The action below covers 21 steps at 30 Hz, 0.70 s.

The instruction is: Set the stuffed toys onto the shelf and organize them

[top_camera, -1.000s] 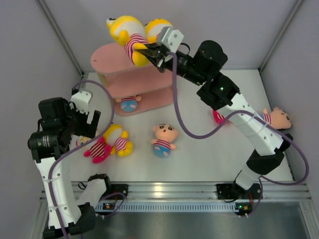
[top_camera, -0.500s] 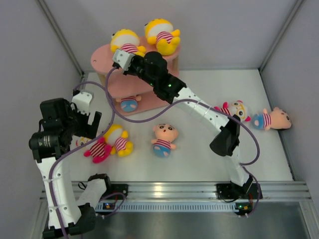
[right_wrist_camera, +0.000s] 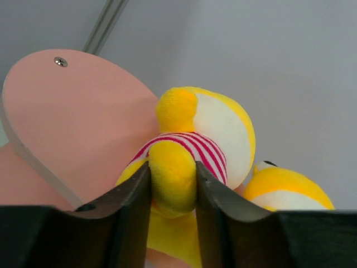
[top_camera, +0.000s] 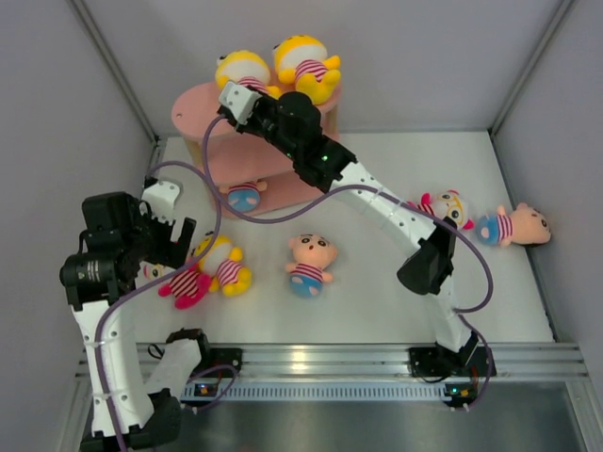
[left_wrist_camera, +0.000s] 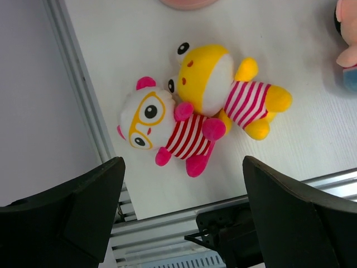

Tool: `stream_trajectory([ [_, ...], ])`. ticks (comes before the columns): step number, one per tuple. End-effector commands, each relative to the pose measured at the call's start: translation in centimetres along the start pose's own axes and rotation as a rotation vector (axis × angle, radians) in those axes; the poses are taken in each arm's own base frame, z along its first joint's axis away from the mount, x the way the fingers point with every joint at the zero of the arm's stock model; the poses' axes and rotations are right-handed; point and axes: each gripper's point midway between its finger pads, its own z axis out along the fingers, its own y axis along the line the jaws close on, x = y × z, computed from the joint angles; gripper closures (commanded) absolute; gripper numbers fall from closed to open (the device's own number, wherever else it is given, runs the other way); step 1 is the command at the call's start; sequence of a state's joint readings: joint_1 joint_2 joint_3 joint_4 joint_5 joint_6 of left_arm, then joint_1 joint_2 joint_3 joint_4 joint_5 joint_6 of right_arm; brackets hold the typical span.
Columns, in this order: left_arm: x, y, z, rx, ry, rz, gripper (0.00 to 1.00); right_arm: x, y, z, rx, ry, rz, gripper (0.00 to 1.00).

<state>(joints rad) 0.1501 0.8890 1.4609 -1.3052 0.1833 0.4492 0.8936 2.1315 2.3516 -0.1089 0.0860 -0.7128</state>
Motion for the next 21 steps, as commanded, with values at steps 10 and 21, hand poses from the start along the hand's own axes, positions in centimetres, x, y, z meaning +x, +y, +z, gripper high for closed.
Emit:
stream_trajectory([
  [10, 5.5, -1.0, 10.3, 0.115, 0.137, 0.051, 0.17, -3.9, -3.9, -3.2, 0.042, -0.087, 0.084, 0.30],
  [21, 5.1, -2.6, 18.3, 0.288, 0.044, 0.103, 0.14, -7.5, -6.3, -8.1, 0.054, -0.171, 0.148, 0.15],
])
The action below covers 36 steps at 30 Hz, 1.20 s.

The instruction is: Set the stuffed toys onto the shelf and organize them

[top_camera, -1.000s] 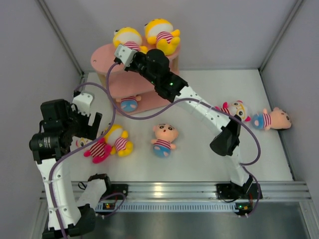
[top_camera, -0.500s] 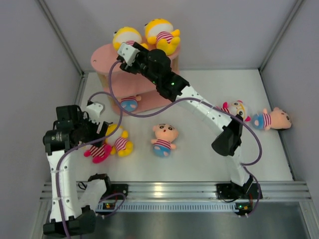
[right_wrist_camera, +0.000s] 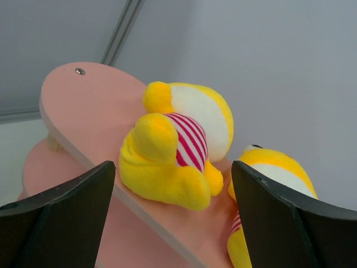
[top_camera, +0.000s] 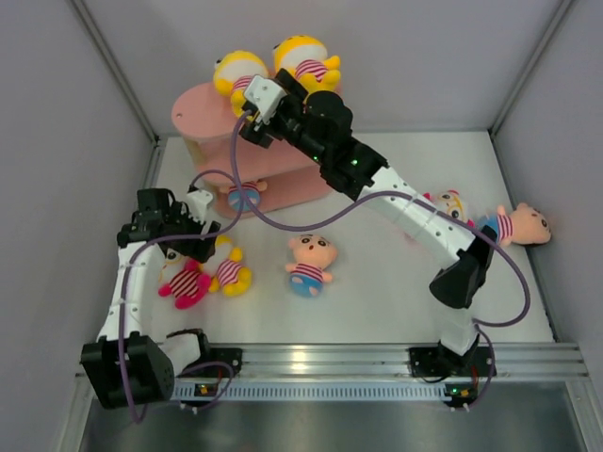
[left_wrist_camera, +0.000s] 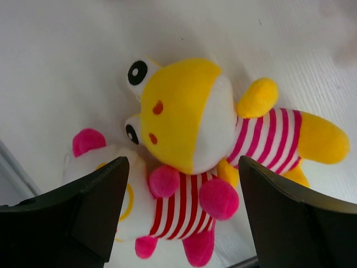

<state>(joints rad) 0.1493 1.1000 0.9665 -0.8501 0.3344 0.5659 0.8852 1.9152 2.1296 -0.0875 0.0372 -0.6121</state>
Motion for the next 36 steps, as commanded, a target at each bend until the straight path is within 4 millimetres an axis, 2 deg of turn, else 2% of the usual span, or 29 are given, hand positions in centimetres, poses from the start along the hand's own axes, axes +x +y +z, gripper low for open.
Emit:
stream_trajectory([
  [1, -2.0, 0.9, 2.7, 0.018, -0.104, 0.068, 0.15, -5.8, -4.0, -3.9, 0.066, -0.143, 0.058, 0.14],
  [2, -1.4, 1.0, 3.4, 0.023, -0.084, 0.056, 0.15, -7.3, -5.0, -4.9, 0.091, -0.181, 0.066, 0.14],
  [4, -1.4, 1.3, 4.2, 0.021, -0.085, 0.055, 0.16, -7.5, -5.0, -5.7, 0.090, -0.185, 0.090, 0.14],
  [5, -0.9, 1.2, 4.7, 0.029, -0.072, 0.048, 0.17, -8.7, -5.3, -6.7, 0.076, -0.217, 0.092, 0.14],
  [7, -0.5, 1.1, 5.3, 0.039, -0.066, 0.046, 0.17, -8.4, -5.0, -7.3, 0.070, -0.217, 0.112, 0.13],
  [8, 0.1, 0.9, 5.9, 0.046, -0.054, 0.043, 0.18, -9.6, -5.6, -8.7, 0.079, -0.245, 0.119, 0.14],
  [9, 0.5, 0.7, 6.2, 0.055, -0.049, 0.044, 0.19, -8.8, -5.0, -8.9, 0.069, -0.234, 0.125, 0.13],
  [10, 0.9, 0.7, 6.5, 0.057, -0.041, 0.041, 0.20, -9.3, -5.1, -9.5, 0.071, -0.257, 0.136, 0.13],
  [11, 1.6, 0.5, 7.1, 0.067, -0.026, 0.034, 0.23, -10.4, -5.7, -11.0, 0.076, -0.289, 0.142, 0.13],
  [12, 1.9, 0.4, 7.4, 0.076, -0.016, 0.031, 0.31, -9.6, -4.8, -11.2, 0.056, -0.275, 0.149, 0.13],
  [13, 2.0, 0.1, 7.5, 0.088, -0.015, 0.030, 0.36, -9.7, -4.7, -11.8, 0.047, -0.283, 0.155, 0.12],
  [14, 2.3, -0.2, 7.7, 0.100, -0.009, 0.021, 0.43, -10.8, -4.8, -13.4, 0.030, -0.314, 0.151, 0.10],
  [15, 2.5, -0.3, 7.7, 0.106, -0.007, 0.018, 0.60, -9.9, -3.6, -13.7, -0.009, -0.300, 0.152, 0.09],
  [17, 2.6, -0.7, 7.4, 0.109, -0.020, 0.014, 0.81, -10.4, -2.8, -15.7, -0.061, -0.315, 0.154, 0.07],
  [18, 2.3, -0.8, 7.1, 0.107, -0.033, 0.015, 1.00, -9.4, -0.6, -16.0, -0.142, -0.305, 0.160, 0.06],
  [20, 1.8, -1.0, 6.1, 0.081, -0.068, 0.009, 1.00, -9.5, 1.6, -17.7, -0.247, -0.323, 0.179, 0.01],
  [21, 1.5, -1.1, 5.5, 0.076, -0.085, 0.012, 1.00, -7.9, 3.6, -17.9, -0.299, -0.291, 0.197, 0.00],
  [22, 1.5, -1.5, 4.9, 0.078, -0.089, 0.002, 1.00, -7.4, 4.7, -18.3, -0.327, -0.280, 0.219, 0.01],
  [23, 0.2, -1.6, 3.3, 0.060, -0.144, 0.011, 1.00, -7.1, 5.6, -18.8, -0.353, -0.277, 0.232, 0.00],
  [24, -0.3, -1.9, 2.4, 0.059, -0.164, 0.013, 1.00, -5.5, 7.7, -18.9, -0.394, -0.241, 0.251, 0.01],
  [26, -1.9, -2.6, -0.7, 0.037, -0.230, 0.024, 1.00, -4.3, 10.0, -18.9, -0.440, -0.204, 0.306, 0.02],
  [27, -2.4, -3.0, -1.7, 0.042, -0.255, 0.031, 1.00, -3.5, 12.1, -19.1, -0.479, -0.187, 0.327, 0.03],
  [29, -3.1, -4.0, -4.2, 0.049, -0.283, 0.037, 1.00, -2.3, 14.6, -18.7, -0.518, -0.151, 0.375, 0.05],
  [30, -3.3, -4.4, -4.8, 0.058, -0.289, 0.032, 1.00, -1.4, 16.6, -18.7, -0.550, -0.132, 0.399, 0.06],
  [31, -3.3, -4.7, -5.3, 0.063, -0.287, 0.026, 1.00, -1.6, 17.3, -18.4, -0.552, -0.144, 0.429, 0.08],
  [32, -3.5, -5.0, -6.1, 0.070, -0.289, 0.020, 1.00, -0.4, 18.8, -17.7, -0.567, -0.112, 0.448, 0.08],
  [34, -3.9, -4.8, -7.0, 0.040, -0.306, 0.008, 1.00, 0.1, 20.9, -17.1, -0.595, -0.077, 0.479, 0.11],
  [35, -4.4, -4.9, -7.8, 0.033, -0.324, 0.009, 1.00, 1.1, 22.4, -16.4, -0.615, -0.038, 0.489, 0.12],
  [36, -4.2, -5.2, -8.1, 0.043, -0.313, 0.004, 1.00, 0.6, 23.2, -16.2, -0.633, -0.040, 0.496, 0.12],
])
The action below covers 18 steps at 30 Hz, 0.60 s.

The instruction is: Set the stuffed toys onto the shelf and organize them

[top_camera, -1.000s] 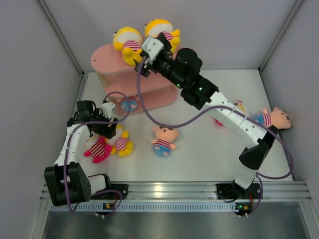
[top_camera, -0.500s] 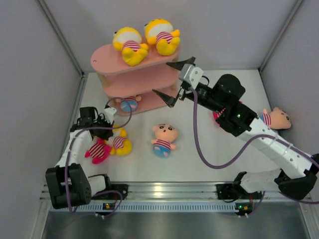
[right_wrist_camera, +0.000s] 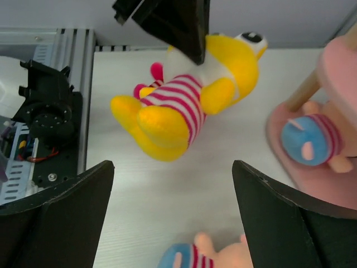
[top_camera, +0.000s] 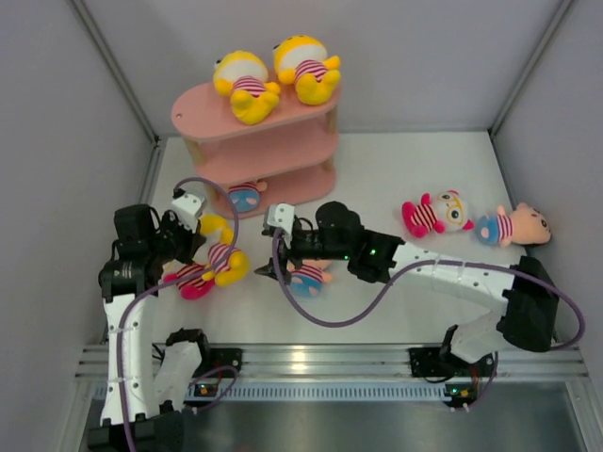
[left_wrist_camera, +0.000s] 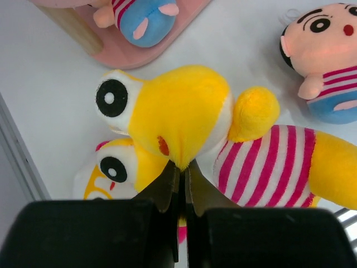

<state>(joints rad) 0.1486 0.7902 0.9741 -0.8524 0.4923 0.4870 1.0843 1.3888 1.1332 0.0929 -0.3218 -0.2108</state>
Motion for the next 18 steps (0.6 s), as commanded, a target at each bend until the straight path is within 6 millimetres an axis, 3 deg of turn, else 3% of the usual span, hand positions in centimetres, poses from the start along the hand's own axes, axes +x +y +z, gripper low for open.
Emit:
stream_trajectory([
  [1, -0.4, -1.7, -1.5, 0.047, 0.009, -0.050, 1.00, -2.9, 1.4, 2.4, -0.030, -0.101, 0.055, 0.14],
  [2, -0.5, -1.7, -1.7, 0.044, 0.010, -0.049, 1.00, -1.9, 1.9, 3.4, -0.047, -0.081, 0.066, 0.14],
  [4, -0.4, -1.4, -2.0, 0.020, 0.012, -0.044, 1.00, -1.9, 2.6, 4.3, -0.059, -0.085, 0.067, 0.15],
  [8, -0.6, -1.8, -2.5, 0.031, 0.008, -0.044, 1.00, -0.1, 2.6, 6.6, -0.049, -0.057, 0.098, 0.21],
  [12, -0.5, -1.7, -2.7, 0.018, 0.011, -0.039, 1.00, -0.1, 3.2, 8.1, -0.094, -0.064, 0.142, 0.30],
  [15, -0.7, -1.4, -2.9, -0.004, 0.013, -0.039, 1.00, 0.1, 3.8, 9.0, -0.107, -0.053, 0.147, 0.51],
  [16, -1.1, -1.3, -3.2, -0.013, 0.006, -0.038, 1.00, 0.1, 3.7, 9.1, -0.099, -0.047, 0.151, 0.78],
  [18, -1.1, -0.8, -3.9, -0.049, 0.028, -0.047, 1.00, -0.6, 2.8, 9.3, -0.056, -0.047, 0.159, 1.00],
])
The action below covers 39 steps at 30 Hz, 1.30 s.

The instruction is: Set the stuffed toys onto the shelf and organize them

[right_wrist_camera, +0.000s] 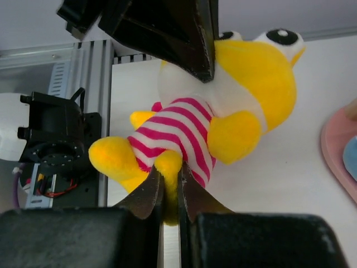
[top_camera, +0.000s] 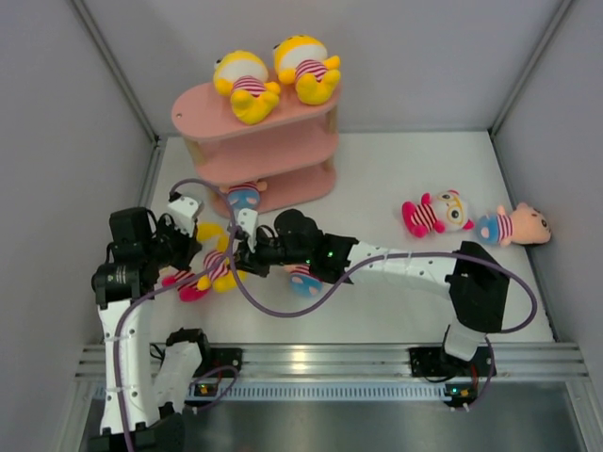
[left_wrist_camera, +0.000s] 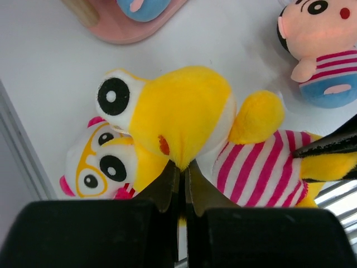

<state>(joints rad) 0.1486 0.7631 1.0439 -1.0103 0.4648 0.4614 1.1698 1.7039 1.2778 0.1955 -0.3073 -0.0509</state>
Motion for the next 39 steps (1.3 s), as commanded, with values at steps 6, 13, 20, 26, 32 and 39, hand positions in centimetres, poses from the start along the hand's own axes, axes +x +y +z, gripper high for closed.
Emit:
stream_trajectory([
  [6, -4.9, 3.9, -8.5, -0.343, -0.014, -0.021, 0.25, -12.5, -1.8, -2.2, 0.109, -0.215, -0.017, 1.00],
  [13, -9.1, 5.4, -18.1, -0.621, -0.114, -0.004, 0.02, -24.0, -6.1, -4.8, 0.222, -0.389, -0.069, 1.00],
  [20, -10.5, 5.9, -22.0, -0.739, -0.159, 0.031, 0.01, -30.7, -13.0, -5.5, 0.386, -0.580, -0.070, 1.00],
  [26, -8.9, 6.2, -20.0, -0.700, -0.087, 0.039, 0.01, -30.6, -18.1, -3.5, 0.505, -0.605, -0.239, 1.00],
  [32, -8.9, 5.6, -18.8, -0.641, -0.090, 0.040, 0.01, -27.5, -21.1, -2.6, 0.608, -0.561, -0.187, 1.00],
  [39, -8.6, 5.4, -18.5, -0.630, -0.085, 0.038, 0.01, -26.6, -22.0, -2.1, 0.598, -0.545, -0.156, 1.00],
])
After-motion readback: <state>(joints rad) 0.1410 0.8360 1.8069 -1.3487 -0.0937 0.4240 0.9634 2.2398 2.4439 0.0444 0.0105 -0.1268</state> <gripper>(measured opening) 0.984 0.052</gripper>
